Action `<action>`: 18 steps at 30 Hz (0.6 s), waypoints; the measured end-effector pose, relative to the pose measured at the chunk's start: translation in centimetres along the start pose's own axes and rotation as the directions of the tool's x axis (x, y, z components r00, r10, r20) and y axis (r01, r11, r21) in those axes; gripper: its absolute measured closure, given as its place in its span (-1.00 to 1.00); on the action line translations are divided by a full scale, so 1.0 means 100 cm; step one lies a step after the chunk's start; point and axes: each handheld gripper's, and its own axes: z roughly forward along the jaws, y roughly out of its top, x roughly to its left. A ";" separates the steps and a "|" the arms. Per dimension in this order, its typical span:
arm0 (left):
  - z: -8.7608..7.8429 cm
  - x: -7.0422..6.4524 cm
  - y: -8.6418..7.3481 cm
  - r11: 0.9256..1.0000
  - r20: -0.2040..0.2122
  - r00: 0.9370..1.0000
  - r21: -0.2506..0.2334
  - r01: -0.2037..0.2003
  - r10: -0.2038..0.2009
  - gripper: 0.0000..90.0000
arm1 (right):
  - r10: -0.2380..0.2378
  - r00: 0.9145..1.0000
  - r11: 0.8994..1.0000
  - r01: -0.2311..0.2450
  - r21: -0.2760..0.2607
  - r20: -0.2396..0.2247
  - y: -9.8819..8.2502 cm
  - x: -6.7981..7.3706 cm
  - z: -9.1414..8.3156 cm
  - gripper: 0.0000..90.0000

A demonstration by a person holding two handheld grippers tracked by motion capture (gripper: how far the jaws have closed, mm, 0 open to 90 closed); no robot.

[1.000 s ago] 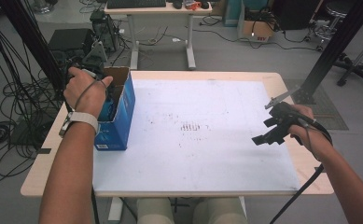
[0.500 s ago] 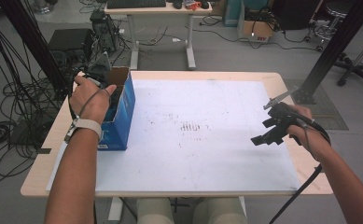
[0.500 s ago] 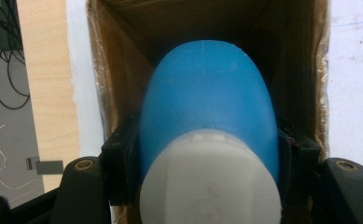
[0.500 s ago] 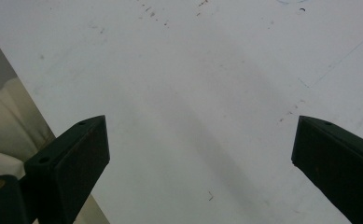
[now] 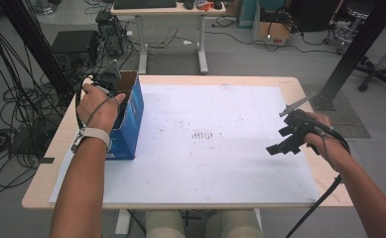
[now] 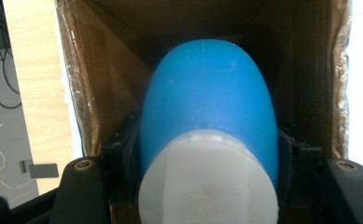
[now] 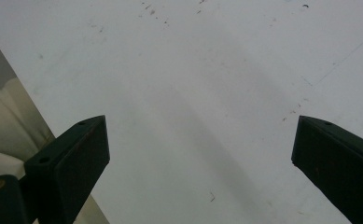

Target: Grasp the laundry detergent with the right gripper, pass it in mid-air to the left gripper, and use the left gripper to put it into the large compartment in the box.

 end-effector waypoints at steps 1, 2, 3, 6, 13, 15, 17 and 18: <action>0.000 0.000 0.000 1.000 0.001 1.000 0.000 -0.004 0.004 -0.17 | 0.000 1.000 1.000 0.000 0.000 0.000 0.000 0.000 0.000 -0.91; 0.000 0.000 0.000 1.000 0.001 1.000 0.003 -0.002 0.002 -0.17 | 0.002 1.000 1.000 -0.002 -0.001 0.001 0.000 0.000 0.000 -0.91; 0.000 0.000 0.001 1.000 0.003 1.000 0.006 0.004 -0.004 -0.17 | 0.002 1.000 1.000 -0.002 -0.001 0.000 0.000 0.000 0.000 -0.91; 0.000 0.001 0.001 1.000 0.005 1.000 0.008 0.004 -0.004 -0.17 | -0.002 1.000 1.000 0.002 -0.003 -0.001 0.000 0.001 0.001 -0.91; 0.001 0.001 0.001 1.000 0.013 1.000 0.009 0.006 -0.006 -0.17 | -0.008 1.000 1.000 0.008 -0.007 0.001 -0.001 0.000 0.000 -0.91; 0.001 0.001 0.001 1.000 0.013 1.000 0.010 0.005 -0.005 -0.17 | -0.016 1.000 1.000 0.016 -0.009 0.001 -0.002 -0.001 0.000 -0.91; 0.000 0.001 0.001 1.000 0.016 1.000 0.013 0.010 -0.010 -0.17 | -0.002 1.000 1.000 0.002 -0.006 0.003 -0.002 0.001 0.000 -0.91; 0.000 0.001 0.001 1.000 0.017 1.000 0.016 0.009 -0.009 -0.17 | -0.004 1.000 1.000 0.004 -0.005 0.004 -0.002 0.001 0.000 -0.91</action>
